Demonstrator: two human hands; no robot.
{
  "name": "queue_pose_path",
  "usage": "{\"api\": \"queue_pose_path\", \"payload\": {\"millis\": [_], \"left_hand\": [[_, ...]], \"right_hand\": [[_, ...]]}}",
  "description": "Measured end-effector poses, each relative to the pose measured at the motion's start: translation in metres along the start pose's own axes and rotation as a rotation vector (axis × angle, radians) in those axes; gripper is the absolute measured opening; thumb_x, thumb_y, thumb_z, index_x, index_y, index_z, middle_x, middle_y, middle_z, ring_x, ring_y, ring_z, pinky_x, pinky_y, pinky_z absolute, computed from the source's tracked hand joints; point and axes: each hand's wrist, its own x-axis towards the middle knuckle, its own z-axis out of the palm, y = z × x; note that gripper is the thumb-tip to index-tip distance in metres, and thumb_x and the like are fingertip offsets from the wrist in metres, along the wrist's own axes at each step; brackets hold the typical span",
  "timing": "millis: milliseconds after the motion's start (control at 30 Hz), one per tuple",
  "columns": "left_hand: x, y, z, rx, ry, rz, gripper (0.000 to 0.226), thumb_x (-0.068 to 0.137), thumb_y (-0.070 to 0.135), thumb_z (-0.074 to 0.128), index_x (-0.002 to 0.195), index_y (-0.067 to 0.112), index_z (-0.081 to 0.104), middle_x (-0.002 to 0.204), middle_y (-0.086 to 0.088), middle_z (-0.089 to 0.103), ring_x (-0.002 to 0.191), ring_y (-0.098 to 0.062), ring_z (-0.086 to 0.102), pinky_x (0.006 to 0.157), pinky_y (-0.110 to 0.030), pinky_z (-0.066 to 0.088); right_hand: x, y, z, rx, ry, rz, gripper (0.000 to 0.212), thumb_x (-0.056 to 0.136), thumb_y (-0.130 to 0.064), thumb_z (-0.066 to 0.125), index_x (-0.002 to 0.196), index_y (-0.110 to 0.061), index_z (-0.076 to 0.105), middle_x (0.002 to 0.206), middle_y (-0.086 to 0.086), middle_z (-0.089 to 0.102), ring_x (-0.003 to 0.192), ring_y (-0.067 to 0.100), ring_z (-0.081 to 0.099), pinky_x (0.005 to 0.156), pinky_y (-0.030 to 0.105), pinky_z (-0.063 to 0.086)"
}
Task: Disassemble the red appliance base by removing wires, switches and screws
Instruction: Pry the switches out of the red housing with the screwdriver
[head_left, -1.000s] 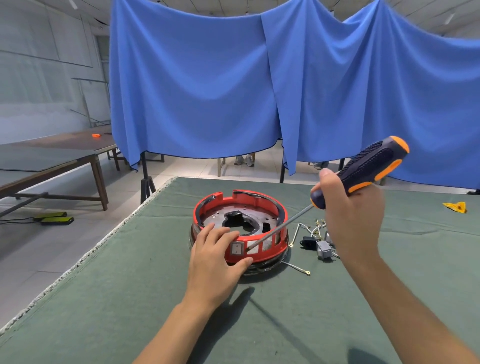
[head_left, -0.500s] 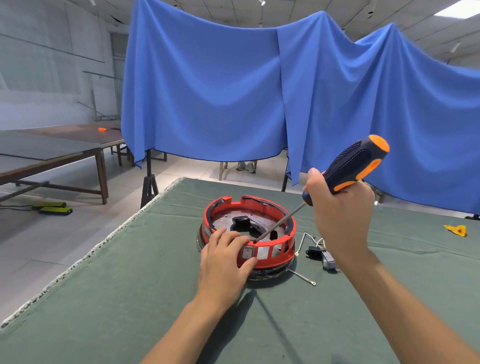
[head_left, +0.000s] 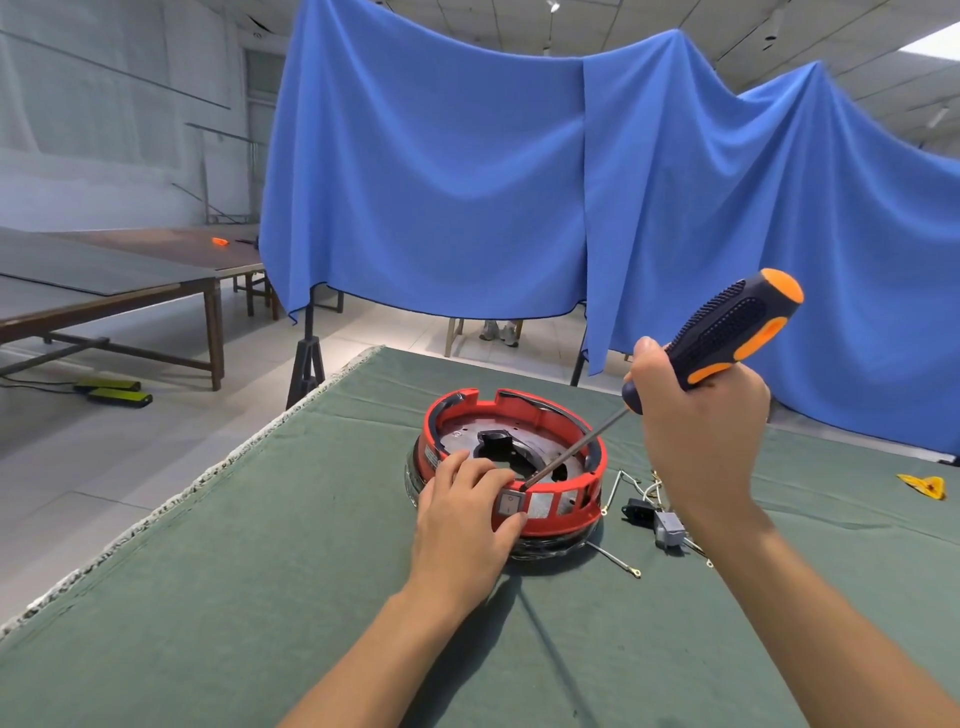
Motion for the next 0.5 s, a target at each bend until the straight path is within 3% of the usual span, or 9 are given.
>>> {"api": "queue_pose_path", "payload": {"millis": [333,500], "left_hand": [[0.0,0.001,0.001,0.003,-0.014,-0.013,0.043,0.085,0.041,0.064,0.126,0.029,0.054,0.128,0.015,0.047,0.135,-0.007,0.019,0.11,-0.038,0.029],[0.0,0.002,0.003,0.045,-0.021,-0.014,0.051,0.079,0.044,0.068,0.125,0.028,0.053,0.127,0.012,0.046,0.135,-0.011,0.021,0.109,-0.04,0.029]], "right_hand": [[-0.001,0.0,0.0,-0.023,-0.017,-0.011,0.041,0.074,-0.043,0.047,0.048,-0.012,0.053,0.044,-0.023,0.053,0.046,-0.002,0.05,0.049,0.005,0.033],[0.009,-0.008,0.014,-0.069,-0.069,-0.048,0.041,0.074,-0.037,0.051,0.045,-0.014,0.033,0.044,0.01,0.051,0.045,0.019,0.039,0.047,0.026,0.032]]}}
